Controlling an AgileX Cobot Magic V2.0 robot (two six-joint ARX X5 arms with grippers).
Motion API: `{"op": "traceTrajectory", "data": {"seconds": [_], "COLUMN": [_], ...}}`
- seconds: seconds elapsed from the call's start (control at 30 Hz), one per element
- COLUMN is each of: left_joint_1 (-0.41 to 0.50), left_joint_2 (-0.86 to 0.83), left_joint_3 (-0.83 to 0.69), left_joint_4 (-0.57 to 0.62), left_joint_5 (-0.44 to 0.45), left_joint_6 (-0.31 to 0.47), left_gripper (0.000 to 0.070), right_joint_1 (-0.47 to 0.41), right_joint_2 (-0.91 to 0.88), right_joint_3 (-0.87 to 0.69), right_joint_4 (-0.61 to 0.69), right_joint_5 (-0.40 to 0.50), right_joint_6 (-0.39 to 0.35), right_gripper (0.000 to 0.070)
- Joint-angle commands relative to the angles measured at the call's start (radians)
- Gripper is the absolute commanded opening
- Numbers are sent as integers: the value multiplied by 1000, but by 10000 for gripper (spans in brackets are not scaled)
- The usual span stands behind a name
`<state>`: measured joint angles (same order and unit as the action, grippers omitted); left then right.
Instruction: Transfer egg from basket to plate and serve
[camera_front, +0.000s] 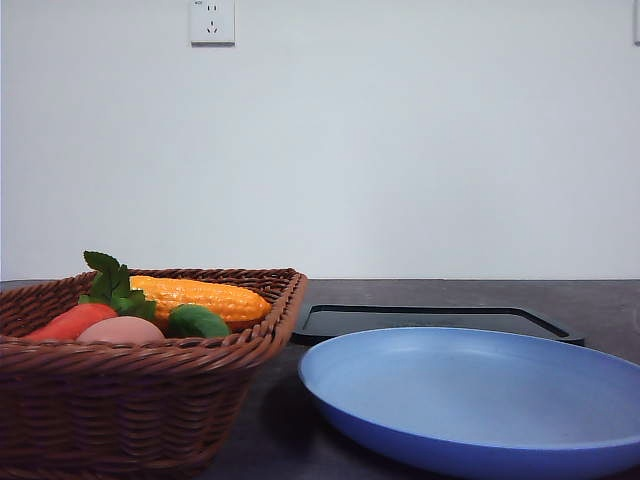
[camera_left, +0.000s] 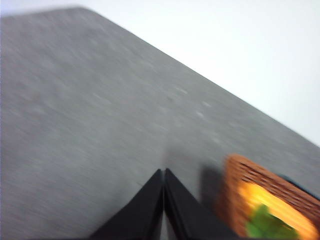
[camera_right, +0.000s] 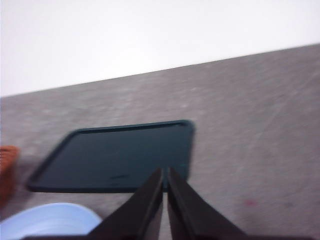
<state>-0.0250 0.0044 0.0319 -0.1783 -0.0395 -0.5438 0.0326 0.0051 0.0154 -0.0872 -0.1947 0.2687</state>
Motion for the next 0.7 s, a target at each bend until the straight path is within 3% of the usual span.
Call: {"op": "traceTrajectory", "data": {"seconds": [0.0,0.1,0.43,0.67], "left_joint_1": [0,0,0,-4], "left_joint_2": [-1,0,148,381], "left_joint_3": [-10,-2,183,325], "left_joint_4": [8,1,-118,-171], "left_joint_5": [78,192,307,347], "left_joint_6": [-52,-53,-29,118], "left_gripper": [0,0,0,0], "right_joint_1": [1,1,0,0], "right_joint_2": [-2,-2,78,230], "right_joint_3": [-6,-3,178,320], "right_joint_4": [5,-5,-207,-224], "right_joint_5": [-17,-18,-7,12], "right_joint_6": [96,146,166,131], "right_gripper": [0,0,0,0]}}
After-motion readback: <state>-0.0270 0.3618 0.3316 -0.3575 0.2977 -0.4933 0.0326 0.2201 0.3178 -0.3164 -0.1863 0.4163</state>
